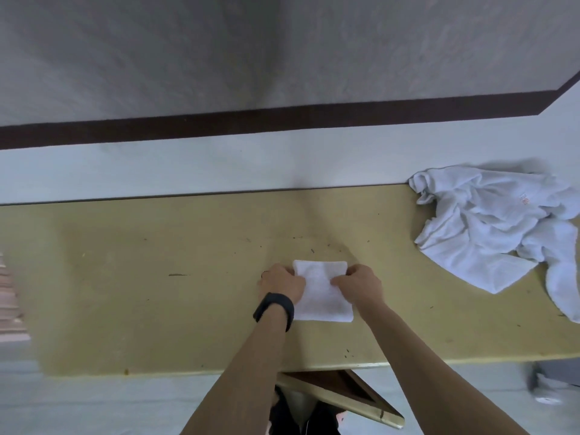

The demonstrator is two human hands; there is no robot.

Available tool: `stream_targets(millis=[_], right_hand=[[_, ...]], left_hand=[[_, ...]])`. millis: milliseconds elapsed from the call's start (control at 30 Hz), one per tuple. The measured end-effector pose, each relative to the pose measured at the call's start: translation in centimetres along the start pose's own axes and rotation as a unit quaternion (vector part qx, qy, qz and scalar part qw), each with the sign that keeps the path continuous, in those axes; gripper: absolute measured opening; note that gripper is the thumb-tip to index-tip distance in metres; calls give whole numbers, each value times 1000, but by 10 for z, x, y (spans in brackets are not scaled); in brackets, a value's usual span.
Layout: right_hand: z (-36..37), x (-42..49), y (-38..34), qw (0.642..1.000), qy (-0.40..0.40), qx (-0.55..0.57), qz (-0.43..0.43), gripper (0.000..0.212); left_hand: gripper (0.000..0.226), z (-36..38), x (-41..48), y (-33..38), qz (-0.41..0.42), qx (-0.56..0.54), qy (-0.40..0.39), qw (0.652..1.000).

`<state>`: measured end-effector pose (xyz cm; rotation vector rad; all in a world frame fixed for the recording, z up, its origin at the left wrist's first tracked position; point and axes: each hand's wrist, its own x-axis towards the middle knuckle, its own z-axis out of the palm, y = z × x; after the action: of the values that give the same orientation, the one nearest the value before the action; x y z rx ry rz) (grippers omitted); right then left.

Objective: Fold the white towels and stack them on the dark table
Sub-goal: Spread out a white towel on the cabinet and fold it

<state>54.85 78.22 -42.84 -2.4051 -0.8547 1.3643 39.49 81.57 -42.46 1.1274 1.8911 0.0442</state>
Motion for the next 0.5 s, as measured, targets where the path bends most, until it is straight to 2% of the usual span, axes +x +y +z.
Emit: stream_targets(millis=[100,267,367,433,500], right_hand=[[-6,-13,-3,997,-7,70,-32,19],[-27,-57,-39,973,-28,185,-135,19],[-45,-97,-83,950,-53,198,-235,22],[-54,-132,-118,933,-75,182,-302,14],[-62,-171,-155,911,-105,172,-359,19]], left_hand=[[23,-16,-11,-4,34,-106,-28,993],[35,-81,-47,-4,134,-208,-2,969],[30,-138,-84,1,198,-212,32,956],[25,-180,-116,3,225,-230,73,944],[22,-220,-148,3,247,-241,119,931]])
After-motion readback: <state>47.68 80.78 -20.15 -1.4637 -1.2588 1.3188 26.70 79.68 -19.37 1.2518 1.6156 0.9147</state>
